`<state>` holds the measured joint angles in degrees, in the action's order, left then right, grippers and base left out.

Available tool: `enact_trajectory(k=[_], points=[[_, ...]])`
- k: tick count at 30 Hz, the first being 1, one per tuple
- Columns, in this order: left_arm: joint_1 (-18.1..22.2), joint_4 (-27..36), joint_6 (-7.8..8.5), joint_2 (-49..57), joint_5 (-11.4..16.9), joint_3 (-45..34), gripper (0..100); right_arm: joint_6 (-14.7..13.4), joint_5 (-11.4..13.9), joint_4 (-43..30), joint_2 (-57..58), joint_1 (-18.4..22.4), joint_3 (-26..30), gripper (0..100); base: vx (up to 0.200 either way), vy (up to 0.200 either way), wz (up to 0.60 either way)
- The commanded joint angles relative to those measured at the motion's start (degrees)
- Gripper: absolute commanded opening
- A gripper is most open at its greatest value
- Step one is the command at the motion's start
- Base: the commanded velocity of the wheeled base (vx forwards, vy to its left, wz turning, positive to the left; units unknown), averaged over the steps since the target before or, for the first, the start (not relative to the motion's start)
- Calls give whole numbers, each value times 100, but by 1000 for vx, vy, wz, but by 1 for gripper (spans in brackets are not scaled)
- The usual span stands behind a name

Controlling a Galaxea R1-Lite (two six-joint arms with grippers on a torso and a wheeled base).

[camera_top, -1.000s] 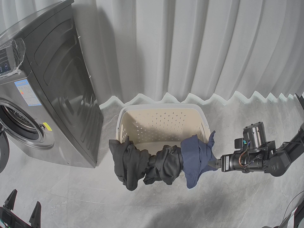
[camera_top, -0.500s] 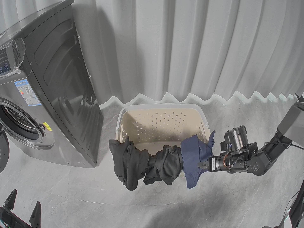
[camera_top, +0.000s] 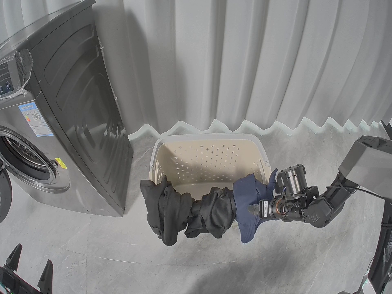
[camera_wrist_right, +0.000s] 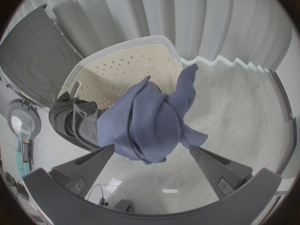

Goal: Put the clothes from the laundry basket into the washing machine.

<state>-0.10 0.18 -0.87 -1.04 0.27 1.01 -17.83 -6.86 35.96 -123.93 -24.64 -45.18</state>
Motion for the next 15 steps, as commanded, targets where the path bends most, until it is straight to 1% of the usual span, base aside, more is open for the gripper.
enact_trajectory(k=[1, 2, 5, 8, 9, 15], points=[[1, -1, -1, 77, 0, -92, 100, -80, -61, 7, -140, -15, -132, 100, 0, 0, 0], [1, -1, -1, 86, 0, -92, 100, -141, -78, 7, -167, -41, -219, 100, 0, 0, 0], [1, -1, -1, 77, 0, -92, 100, -168, -87, 7, -175, -76, -272, 100, 0, 0, 0], [1, -1, -1, 86, -9, -101, 100, -176, -193, 7, -193, -85, -290, 100, 0, 0, 0], [1, -1, -1, 86, 0, -92, 100, -185, -193, 7, -193, -85, -281, 0, 0, 0, 0], [1, -1, -1, 86, 0, -101, 100, -352, -201, 7, -167, -199, -211, 0, 0, 0, 0]])
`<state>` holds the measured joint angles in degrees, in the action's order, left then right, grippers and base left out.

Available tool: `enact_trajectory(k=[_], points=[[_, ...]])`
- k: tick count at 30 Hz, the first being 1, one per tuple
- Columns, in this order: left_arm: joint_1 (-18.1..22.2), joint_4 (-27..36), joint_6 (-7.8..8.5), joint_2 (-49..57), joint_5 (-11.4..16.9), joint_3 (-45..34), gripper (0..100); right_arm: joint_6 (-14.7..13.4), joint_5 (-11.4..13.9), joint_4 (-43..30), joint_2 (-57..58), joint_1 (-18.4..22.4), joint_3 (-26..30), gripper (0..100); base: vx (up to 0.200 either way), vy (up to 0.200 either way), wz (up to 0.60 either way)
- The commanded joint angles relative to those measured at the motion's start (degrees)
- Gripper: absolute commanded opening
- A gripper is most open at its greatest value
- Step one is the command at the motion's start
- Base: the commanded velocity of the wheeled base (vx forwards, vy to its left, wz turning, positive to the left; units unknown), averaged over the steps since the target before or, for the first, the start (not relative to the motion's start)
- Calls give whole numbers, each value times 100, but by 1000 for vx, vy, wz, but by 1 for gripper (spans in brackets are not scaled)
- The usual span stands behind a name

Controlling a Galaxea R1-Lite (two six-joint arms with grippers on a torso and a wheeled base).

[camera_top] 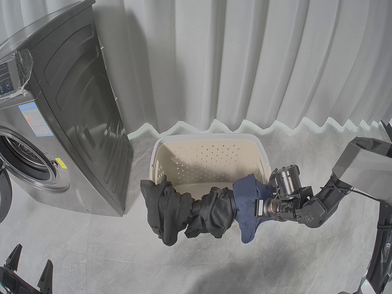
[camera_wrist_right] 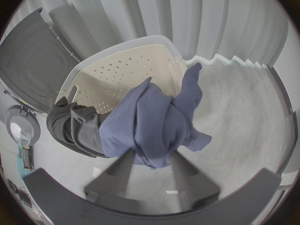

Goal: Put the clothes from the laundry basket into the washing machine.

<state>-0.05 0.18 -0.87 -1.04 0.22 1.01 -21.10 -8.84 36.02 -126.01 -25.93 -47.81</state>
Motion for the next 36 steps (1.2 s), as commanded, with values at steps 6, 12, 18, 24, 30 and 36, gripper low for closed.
enact_trajectory(k=[6, 12, 18, 24, 30, 36], points=[[5, -1, -1, 86, 4, -101, 100, -61, 5, 1, 112, -176, 79, 0, 0, 0, 0], [-4, -1, -10, 77, 4, -92, 100, -149, -13, 1, 481, -360, 351, 0, 0, 0, 0], [5, -1, -1, 86, 4, -101, 100, -87, -13, -8, 1264, -430, 949, 0, 0, 0, 0], [5, -1, 7, 86, 4, -101, 100, -61, -13, -8, 1255, -351, 1222, 0, 0, 0, 0], [-4, -1, 7, 86, 4, -101, 100, -17, -13, 54, 1009, -334, 1099, 100, 0, 0, 0], [-4, -1, 7, 86, 4, -101, 100, 10, -48, 168, 683, -255, 870, 100, 0, 0, 0]])
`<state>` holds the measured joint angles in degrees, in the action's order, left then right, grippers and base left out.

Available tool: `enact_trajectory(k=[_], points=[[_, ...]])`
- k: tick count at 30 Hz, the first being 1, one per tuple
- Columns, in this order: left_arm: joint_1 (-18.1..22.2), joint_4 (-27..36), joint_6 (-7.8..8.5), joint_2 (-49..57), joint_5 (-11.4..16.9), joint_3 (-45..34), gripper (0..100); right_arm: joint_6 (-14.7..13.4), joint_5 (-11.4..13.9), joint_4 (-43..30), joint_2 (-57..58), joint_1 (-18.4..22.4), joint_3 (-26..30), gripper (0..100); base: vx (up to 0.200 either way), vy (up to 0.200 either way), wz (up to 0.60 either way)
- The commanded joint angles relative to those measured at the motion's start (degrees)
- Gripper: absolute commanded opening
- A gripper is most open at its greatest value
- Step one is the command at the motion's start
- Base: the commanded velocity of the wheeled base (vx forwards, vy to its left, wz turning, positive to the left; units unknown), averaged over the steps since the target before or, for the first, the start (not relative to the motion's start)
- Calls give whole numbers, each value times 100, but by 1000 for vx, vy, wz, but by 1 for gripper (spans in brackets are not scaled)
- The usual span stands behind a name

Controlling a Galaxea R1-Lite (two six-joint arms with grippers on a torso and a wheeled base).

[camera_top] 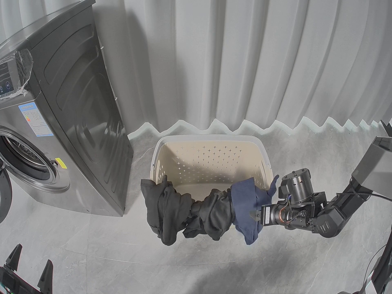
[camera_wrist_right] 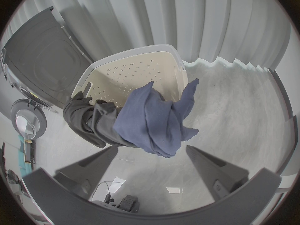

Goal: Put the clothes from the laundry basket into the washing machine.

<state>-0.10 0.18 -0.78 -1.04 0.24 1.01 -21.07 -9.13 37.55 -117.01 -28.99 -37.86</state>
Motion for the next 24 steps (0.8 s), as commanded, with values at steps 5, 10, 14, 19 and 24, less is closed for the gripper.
enact_trajectory(k=[5, 10, 14, 19, 24], points=[[1, -1, -1, 86, 2, -101, 100, -12, -159, 16, -587, 104, -494, 100, 0, 0, 0], [1, -1, -1, 86, 2, -101, 100, -20, -203, 16, -745, 166, -766, 0, 0, 0, 0], [10, -1, -1, 86, 2, -101, 100, -20, -265, 25, -754, 157, -907, 0, 0, 0, 0], [10, -1, -1, 86, 2, -92, 100, -64, -256, 25, -674, 69, -863, 0, 0, 0, 0], [10, -1, -1, 86, 2, -101, 100, -205, -238, 25, -173, -116, -775, 0, 0, 0, 0]])
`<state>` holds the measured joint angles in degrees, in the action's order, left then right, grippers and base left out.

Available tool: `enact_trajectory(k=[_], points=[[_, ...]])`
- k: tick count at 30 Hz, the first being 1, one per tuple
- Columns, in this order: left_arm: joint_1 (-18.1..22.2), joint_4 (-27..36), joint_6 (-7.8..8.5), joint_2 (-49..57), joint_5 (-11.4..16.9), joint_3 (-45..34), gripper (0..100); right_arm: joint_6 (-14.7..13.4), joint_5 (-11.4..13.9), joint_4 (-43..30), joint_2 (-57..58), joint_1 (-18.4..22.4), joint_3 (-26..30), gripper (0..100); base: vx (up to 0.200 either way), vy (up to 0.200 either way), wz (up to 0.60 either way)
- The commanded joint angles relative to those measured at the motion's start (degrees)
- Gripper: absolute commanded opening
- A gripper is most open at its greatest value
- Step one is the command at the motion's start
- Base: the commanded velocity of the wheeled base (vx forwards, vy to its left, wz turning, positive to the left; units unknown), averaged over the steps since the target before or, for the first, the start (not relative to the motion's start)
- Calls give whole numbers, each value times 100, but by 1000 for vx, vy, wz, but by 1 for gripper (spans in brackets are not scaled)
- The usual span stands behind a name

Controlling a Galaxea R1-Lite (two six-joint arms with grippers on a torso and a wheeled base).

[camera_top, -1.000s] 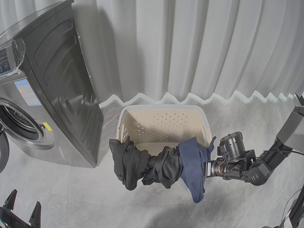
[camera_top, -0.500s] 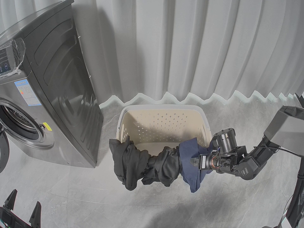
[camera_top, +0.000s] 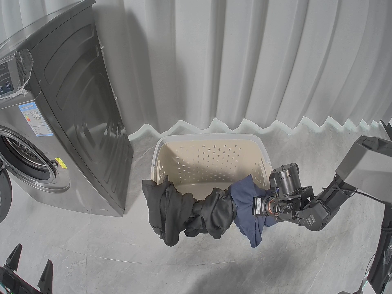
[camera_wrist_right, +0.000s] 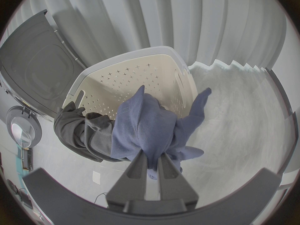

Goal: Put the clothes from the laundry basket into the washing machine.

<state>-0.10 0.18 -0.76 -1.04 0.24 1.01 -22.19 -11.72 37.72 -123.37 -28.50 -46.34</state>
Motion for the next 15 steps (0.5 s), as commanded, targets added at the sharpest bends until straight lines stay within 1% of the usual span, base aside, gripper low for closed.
enact_trajectory(k=[1, 2, 5, 6, 9, 11, 12, 14, 15], points=[[1, -1, -4, 86, 2, -101, 100, -128, 29, 8, 577, -200, 81, 0, 0, 0, 0], [1, -1, -4, 86, 2, -101, 100, -128, 29, 8, 577, -200, 81, 0, 0, 0, 0], [10, -1, -4, 86, -7, -92, 100, -119, 55, 8, 1148, -252, 186, 0, 0, 0, 0], [10, -1, -4, 86, -7, -101, 100, -110, 55, 8, 1175, -261, 186, 0, 0, 0, 0], [1, -1, -4, 86, -7, -101, 100, -84, 82, -10, 1860, -358, 432, 0, 0, 0, 0], [1, -1, -4, 86, -7, -101, 100, -75, 82, -10, 1913, -367, 468, 0, 0, 0, 0], [1, -1, -12, 77, 2, -92, 100, -14, 99, -1, 2432, -490, 740, 0, 0, 0, 0], [1, -1, -12, 77, 2, -101, 100, 39, 117, -1, 2818, -516, 802, 0, 0, 0, 0], [1, -1, -12, 77, 2, -101, 100, 39, 117, -1, 2818, -516, 802, 0, 0, 0, 0]])
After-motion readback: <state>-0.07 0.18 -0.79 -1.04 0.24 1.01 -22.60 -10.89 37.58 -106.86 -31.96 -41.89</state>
